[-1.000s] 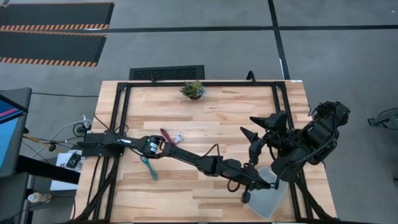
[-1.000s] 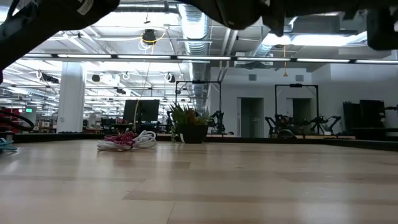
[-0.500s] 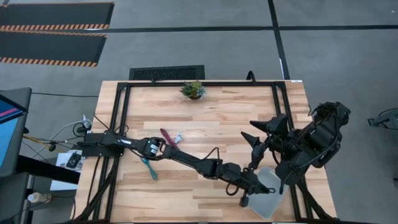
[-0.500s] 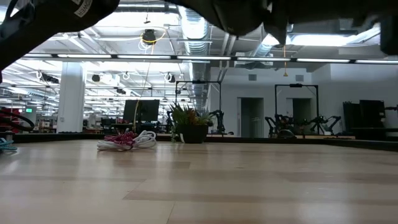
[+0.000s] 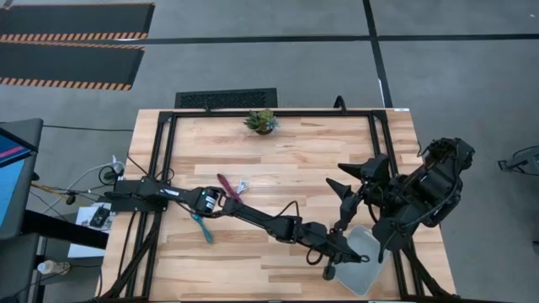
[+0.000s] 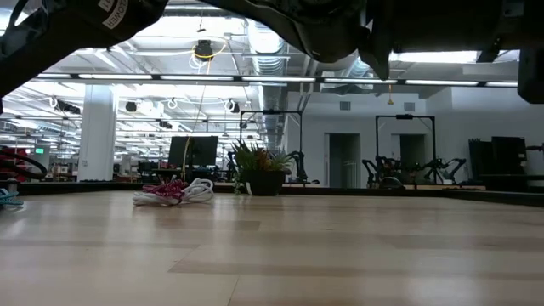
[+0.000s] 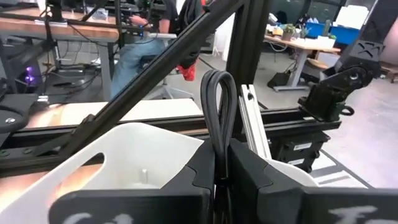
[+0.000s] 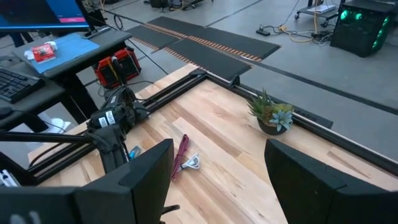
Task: Pick and place USB-C Cables
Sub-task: Put the black charger cable into the white bin
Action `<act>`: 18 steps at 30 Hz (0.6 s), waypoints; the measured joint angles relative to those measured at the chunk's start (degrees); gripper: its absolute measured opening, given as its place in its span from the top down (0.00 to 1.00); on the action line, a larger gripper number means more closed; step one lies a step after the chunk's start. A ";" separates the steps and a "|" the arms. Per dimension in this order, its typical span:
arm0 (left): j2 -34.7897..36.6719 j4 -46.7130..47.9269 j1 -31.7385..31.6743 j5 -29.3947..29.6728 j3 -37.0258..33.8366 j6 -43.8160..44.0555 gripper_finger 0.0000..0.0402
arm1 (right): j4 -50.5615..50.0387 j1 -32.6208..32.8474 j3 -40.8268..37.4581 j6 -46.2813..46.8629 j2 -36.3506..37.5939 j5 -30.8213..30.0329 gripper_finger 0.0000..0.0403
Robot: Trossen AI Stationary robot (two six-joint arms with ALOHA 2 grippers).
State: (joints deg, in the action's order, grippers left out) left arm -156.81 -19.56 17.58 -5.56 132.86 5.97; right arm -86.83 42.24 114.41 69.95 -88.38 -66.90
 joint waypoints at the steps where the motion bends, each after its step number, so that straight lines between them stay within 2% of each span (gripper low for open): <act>1: 0.00 -0.01 0.18 -0.01 0.00 -0.62 0.98 | -0.07 0.00 0.00 -0.03 0.00 -0.02 0.31; 13: 0.00 2.86 1.56 -0.18 0.00 -4.79 0.98 | -0.08 0.00 0.00 -1.11 0.00 -0.28 0.31; 18: 0.00 3.14 1.49 -0.12 -0.02 -5.72 0.94 | -0.08 0.00 0.00 -1.09 0.00 -0.28 0.31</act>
State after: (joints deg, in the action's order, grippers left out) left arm -156.81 -16.43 19.07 -5.67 132.84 0.25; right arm -86.91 42.24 114.41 68.86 -88.38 -67.18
